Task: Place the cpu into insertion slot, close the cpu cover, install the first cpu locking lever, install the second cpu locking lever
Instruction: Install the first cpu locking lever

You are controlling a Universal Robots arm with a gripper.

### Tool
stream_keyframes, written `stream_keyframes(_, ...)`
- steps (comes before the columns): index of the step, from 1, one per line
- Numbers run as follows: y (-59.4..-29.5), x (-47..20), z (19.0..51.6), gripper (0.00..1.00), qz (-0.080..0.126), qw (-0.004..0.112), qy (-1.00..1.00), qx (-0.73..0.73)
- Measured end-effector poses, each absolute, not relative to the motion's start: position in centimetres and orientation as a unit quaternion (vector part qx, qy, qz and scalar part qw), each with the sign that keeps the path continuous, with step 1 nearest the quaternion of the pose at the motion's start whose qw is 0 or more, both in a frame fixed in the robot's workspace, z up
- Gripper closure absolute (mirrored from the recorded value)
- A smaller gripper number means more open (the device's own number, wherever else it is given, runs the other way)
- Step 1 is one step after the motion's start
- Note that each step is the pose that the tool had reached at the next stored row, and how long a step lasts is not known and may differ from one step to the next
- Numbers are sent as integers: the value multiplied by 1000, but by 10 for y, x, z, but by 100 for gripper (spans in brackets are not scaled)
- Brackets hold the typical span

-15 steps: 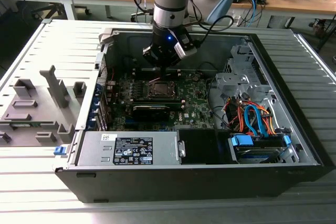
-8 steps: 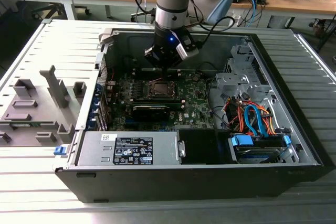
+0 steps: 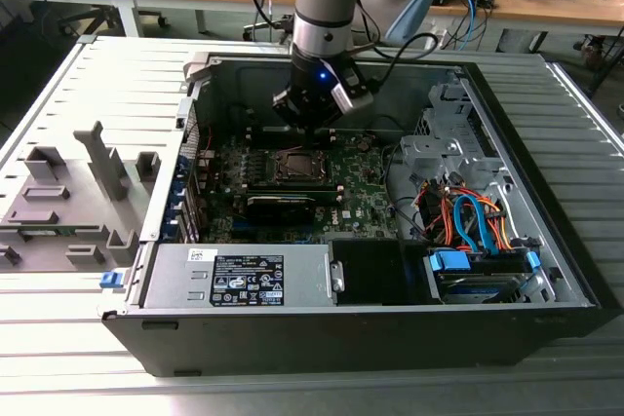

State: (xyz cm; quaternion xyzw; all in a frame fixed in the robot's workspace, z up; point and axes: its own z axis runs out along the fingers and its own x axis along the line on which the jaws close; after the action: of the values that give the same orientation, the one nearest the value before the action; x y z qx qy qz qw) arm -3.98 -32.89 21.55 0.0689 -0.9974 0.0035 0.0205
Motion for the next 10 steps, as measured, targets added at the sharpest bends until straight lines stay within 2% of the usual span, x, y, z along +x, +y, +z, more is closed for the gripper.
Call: stream_keyframes(10, -328, -35, 208, 89, 4, 20, -997, 71)
